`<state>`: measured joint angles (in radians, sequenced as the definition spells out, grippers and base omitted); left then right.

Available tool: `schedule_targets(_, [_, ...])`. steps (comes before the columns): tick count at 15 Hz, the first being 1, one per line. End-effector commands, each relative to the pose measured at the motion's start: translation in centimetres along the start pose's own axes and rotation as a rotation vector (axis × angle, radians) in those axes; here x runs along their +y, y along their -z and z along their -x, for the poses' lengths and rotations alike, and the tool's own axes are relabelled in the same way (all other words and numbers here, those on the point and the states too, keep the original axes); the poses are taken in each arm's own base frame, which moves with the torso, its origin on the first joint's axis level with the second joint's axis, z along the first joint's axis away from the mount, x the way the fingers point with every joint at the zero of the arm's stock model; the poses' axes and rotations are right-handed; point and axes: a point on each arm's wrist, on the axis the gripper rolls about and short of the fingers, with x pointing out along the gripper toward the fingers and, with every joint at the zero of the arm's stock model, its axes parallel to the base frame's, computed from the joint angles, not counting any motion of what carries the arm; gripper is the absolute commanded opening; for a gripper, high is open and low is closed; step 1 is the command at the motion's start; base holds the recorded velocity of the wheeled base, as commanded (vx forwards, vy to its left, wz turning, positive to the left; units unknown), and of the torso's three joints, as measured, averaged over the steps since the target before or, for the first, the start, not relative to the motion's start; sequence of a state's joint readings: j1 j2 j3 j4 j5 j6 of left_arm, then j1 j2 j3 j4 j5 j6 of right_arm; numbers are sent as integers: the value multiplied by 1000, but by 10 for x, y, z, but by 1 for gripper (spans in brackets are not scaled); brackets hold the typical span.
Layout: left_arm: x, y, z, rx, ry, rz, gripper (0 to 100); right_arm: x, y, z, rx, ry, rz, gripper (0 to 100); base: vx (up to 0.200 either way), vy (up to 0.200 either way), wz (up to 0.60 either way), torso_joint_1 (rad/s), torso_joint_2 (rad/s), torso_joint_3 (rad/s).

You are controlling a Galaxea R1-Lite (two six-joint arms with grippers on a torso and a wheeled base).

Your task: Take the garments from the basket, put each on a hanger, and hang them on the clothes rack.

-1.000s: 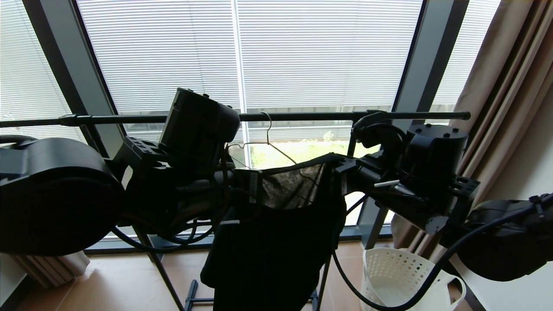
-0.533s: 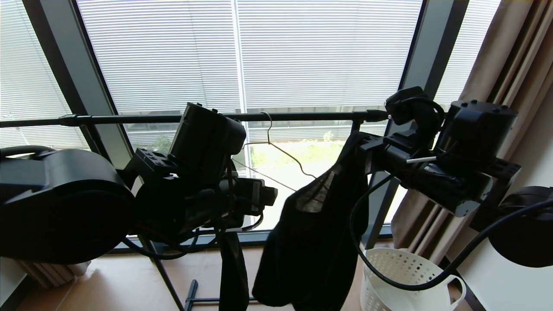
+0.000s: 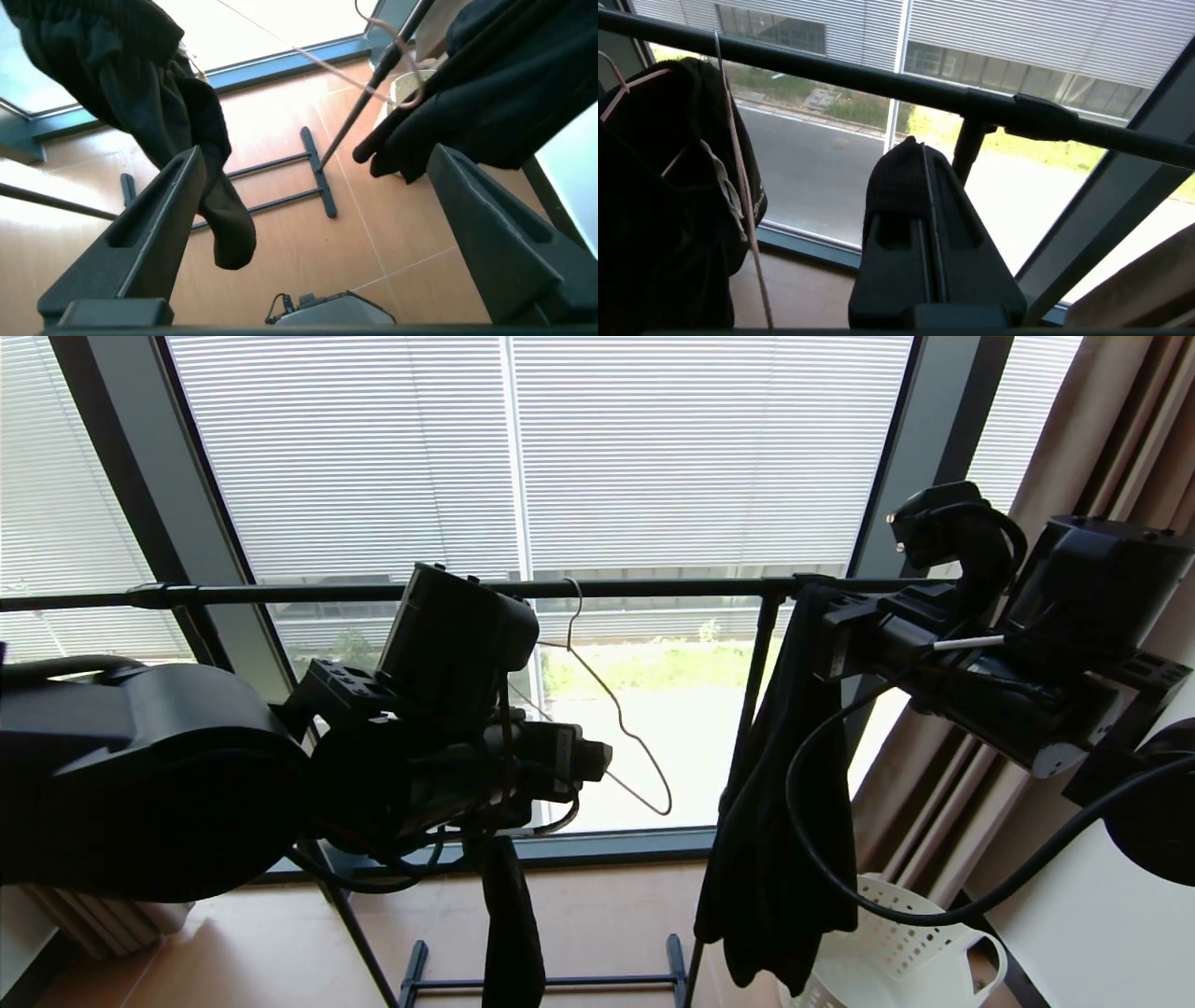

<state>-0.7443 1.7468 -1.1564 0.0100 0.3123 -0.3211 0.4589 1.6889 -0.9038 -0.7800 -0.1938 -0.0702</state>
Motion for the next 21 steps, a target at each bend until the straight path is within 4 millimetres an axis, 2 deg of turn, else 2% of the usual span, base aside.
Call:
schedule_targets(1, [1, 3, -12, 18, -13, -3, 100, -3, -4, 2, -12, 7, -2, 0, 0, 0, 0, 0, 0, 0])
schedule_targets(2, [0, 1, -34, -13, -21, 16, 100, -3, -3, 3, -11, 7, 0, 0, 0, 0, 0, 0, 0, 0])
schedule_targets(10, [-16, -16, -105, -45, -45, 42, 100, -2, 2, 1, 6, 5, 3, 0, 0, 0, 0, 0, 0, 0])
schedule_targets(14, [-9, -14, -131, -60, -160, 49, 100, -2, 2, 0, 4, 6, 3, 0, 0, 0, 0, 0, 0, 0])
schedule_targets(17, [-4, -15, -141, -73, -205, 58, 100, -2, 3, -1, 7, 5, 3, 0, 0, 0, 0, 0, 0, 0])
schedule_targets(21, [-3, -4, -162, -60, -281, 48, 100, 0, 7, -3, 21, 1, 6, 0, 0, 0, 0, 0, 0, 0])
